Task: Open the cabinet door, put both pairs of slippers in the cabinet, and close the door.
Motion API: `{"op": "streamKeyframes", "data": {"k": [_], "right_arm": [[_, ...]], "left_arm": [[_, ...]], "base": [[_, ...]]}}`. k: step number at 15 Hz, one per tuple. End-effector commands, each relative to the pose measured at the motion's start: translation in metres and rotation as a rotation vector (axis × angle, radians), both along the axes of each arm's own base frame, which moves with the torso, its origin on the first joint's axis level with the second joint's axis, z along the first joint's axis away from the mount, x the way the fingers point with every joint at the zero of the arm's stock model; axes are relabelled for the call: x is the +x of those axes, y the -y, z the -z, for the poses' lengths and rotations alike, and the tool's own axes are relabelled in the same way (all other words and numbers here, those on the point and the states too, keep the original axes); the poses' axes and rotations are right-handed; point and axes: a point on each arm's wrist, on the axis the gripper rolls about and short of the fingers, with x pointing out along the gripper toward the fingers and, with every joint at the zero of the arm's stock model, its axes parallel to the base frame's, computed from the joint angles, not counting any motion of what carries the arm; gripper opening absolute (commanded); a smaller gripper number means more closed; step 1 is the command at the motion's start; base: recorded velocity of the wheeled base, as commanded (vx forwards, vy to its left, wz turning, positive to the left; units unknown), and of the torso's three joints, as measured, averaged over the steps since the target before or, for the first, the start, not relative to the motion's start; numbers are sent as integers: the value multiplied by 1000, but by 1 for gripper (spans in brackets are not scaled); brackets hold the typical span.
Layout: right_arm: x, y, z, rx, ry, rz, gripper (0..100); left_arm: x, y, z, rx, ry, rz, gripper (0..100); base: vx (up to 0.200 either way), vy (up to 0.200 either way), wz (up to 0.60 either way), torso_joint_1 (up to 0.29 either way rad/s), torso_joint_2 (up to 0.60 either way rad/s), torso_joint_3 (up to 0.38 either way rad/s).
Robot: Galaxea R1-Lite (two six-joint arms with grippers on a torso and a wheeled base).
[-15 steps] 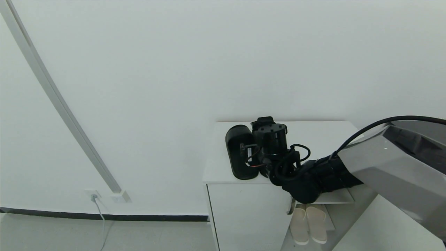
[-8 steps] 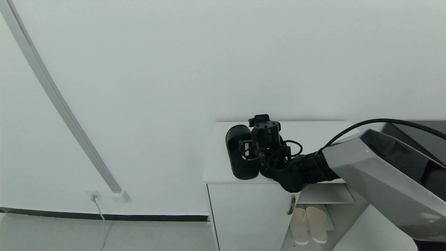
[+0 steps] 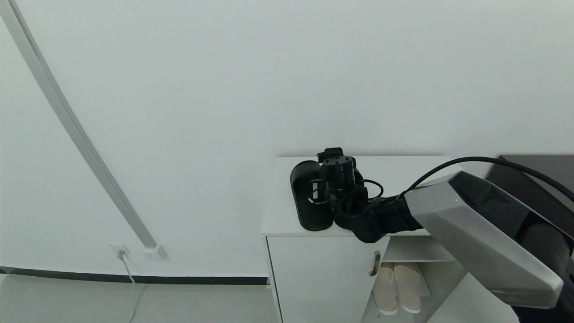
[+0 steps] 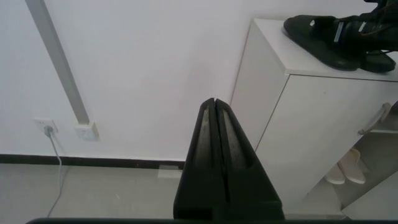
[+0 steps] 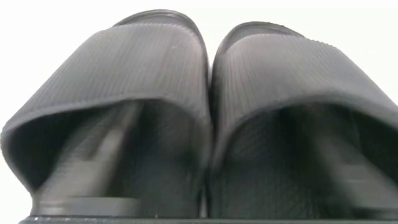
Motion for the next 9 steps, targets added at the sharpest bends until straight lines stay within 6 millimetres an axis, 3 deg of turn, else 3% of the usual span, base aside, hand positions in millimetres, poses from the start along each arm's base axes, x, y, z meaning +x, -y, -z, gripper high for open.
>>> {"op": "streamKeyframes", "data": {"k": [1,5,9], "right_arm": [[0,0,1,-2,-1,0,0],[-3,0,-8,8,11,-3,0],[-26,17,-46,36,34,-33,0]], "left_arm": [[0,0,0,-1,-2,0,0],[0,0,0,-2,-2,-2,0],[0,0,0,-5,-2,-5,0]], "base": [[0,0,0,0,0,0],[0,0,0,0,0,0],[0,0,0,0,0,0]]}}
